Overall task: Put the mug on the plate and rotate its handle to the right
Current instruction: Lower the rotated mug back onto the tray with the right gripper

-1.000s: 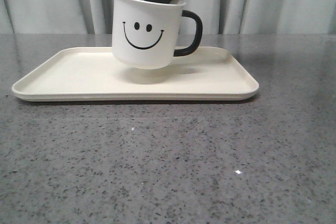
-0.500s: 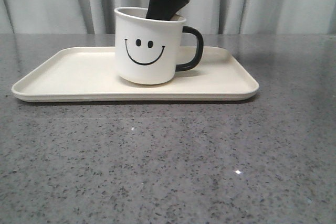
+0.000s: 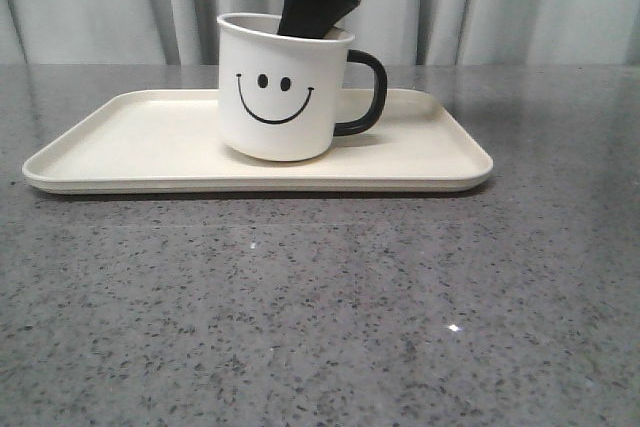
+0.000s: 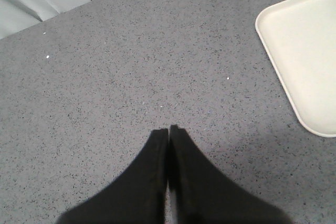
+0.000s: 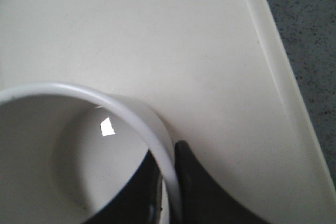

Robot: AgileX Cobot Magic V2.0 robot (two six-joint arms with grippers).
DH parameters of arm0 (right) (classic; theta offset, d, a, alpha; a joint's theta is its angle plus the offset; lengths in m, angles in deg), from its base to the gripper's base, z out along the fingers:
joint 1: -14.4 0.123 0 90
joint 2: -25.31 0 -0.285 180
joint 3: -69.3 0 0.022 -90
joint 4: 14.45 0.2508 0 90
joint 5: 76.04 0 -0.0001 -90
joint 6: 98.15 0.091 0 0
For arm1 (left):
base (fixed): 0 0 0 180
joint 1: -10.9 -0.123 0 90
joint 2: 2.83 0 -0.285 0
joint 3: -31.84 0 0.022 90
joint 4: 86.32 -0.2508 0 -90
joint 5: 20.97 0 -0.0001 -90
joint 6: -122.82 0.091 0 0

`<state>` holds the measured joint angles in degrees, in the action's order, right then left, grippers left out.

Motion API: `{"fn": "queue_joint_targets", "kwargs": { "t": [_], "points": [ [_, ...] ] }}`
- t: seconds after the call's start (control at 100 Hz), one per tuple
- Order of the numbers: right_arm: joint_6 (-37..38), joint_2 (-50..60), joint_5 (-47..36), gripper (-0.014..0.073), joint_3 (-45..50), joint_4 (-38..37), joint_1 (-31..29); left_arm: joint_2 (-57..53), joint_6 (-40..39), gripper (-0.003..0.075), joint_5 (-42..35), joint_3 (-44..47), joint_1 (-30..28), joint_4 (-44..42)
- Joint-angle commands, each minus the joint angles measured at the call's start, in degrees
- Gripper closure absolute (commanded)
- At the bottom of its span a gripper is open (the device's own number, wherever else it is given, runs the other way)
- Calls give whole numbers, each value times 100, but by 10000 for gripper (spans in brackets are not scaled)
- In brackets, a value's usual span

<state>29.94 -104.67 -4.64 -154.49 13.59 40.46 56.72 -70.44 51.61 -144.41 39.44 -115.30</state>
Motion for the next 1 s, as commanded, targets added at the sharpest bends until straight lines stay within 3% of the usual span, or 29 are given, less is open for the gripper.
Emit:
{"fn": "queue_joint_targets", "kwargs": {
  "t": [0.0,0.11,0.45,0.63,0.99],
  "points": [
    [-24,372,512,564,-116,250,18,-28,-69,740,-47,-128,49,-145],
    [-24,372,512,511,-116,250,18,-28,-69,740,-47,-128,49,-145],
    [-24,372,512,507,-116,319,18,-28,-69,740,-47,-128,49,-145],
    [-24,372,512,436,-116,465,18,-28,-69,740,-47,-128,49,-145],
    [-24,372,512,429,-116,483,18,-28,-69,740,-47,-128,49,-93]
  ]
}}
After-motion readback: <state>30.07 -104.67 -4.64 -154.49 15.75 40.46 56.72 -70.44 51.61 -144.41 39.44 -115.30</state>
